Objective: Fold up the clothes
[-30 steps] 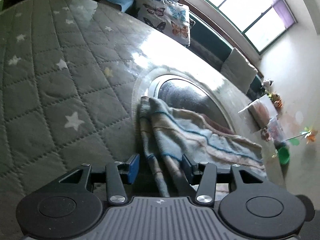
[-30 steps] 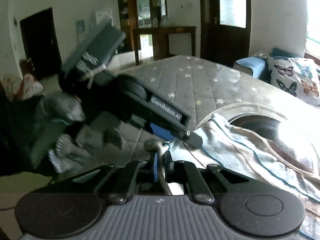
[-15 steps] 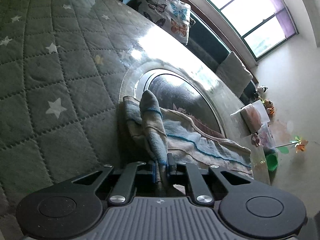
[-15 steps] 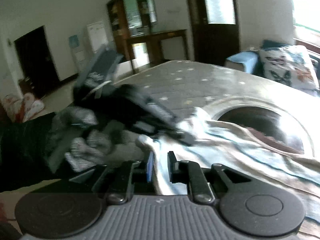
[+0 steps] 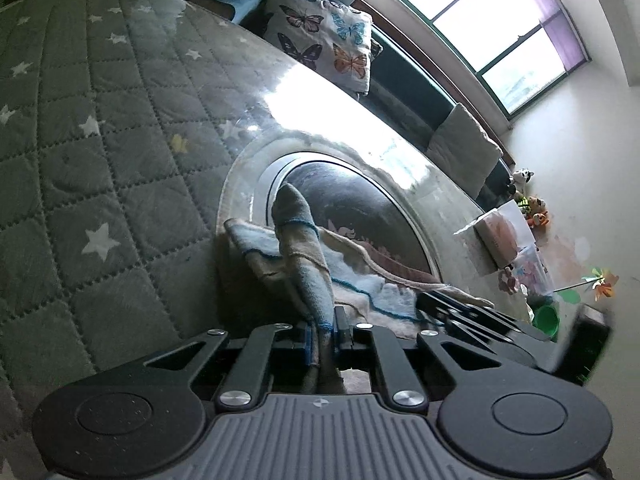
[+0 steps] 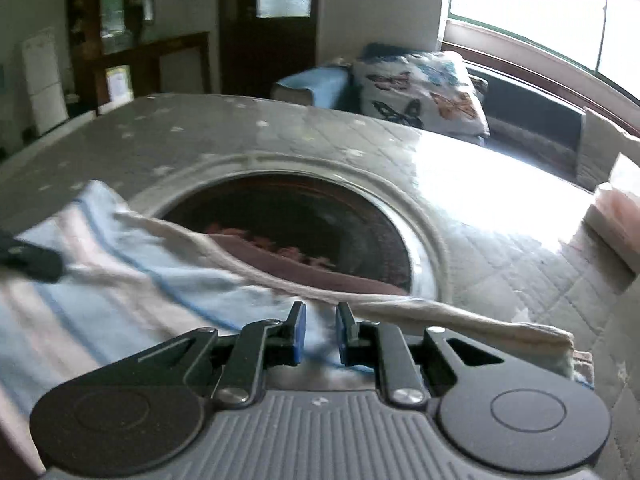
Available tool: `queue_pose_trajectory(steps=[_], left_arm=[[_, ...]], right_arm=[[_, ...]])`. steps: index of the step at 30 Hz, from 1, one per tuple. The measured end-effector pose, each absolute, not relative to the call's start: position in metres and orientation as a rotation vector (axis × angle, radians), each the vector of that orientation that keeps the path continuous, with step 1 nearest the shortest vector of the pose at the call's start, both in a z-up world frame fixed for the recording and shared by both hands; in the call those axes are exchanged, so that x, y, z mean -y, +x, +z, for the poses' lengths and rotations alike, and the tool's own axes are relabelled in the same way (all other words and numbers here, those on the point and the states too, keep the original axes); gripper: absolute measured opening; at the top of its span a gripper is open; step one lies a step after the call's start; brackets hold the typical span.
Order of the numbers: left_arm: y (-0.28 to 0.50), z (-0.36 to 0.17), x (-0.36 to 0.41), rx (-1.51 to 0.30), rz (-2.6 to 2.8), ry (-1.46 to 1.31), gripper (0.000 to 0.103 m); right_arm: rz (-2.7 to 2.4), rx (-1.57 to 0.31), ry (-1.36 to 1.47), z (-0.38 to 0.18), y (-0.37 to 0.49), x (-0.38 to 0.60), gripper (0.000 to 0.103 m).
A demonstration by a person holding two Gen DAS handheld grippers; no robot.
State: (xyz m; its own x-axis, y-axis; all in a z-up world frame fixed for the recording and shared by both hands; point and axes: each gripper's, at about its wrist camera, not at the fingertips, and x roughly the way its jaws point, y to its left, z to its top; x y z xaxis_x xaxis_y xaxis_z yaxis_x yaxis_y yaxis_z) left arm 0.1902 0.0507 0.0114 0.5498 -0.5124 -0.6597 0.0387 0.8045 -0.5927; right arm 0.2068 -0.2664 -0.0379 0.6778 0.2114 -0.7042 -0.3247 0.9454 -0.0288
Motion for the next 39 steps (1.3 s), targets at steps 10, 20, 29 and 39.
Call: queue_pose_trajectory(steps=[10, 20, 29, 39], left_arm=[[0.194, 0.026, -0.040, -0.937, -0.344, -0.555, 0.010], [0.191, 0.057, -0.018, -0.909, -0.346, -0.528, 0.009], [0.191, 0.088, 0.033, -0.902, -0.344, -0.473, 0.009], [0.200, 0.098, 0.139, -0.970, -0.336, -0.335, 0.009]], right_arm=[[0.310, -0.783, -0.150, -0.032, 0.198, 0.267, 0.020], [0.357, -0.796, -0.165, -0.031, 0.125, 0.270, 0.022], [0.414, -0.787, -0.198, -0.026, 0.049, 0.277, 0.036], [0.320, -0.701, -0.044, 0.003, 0.021, 0.351, 0.040]])
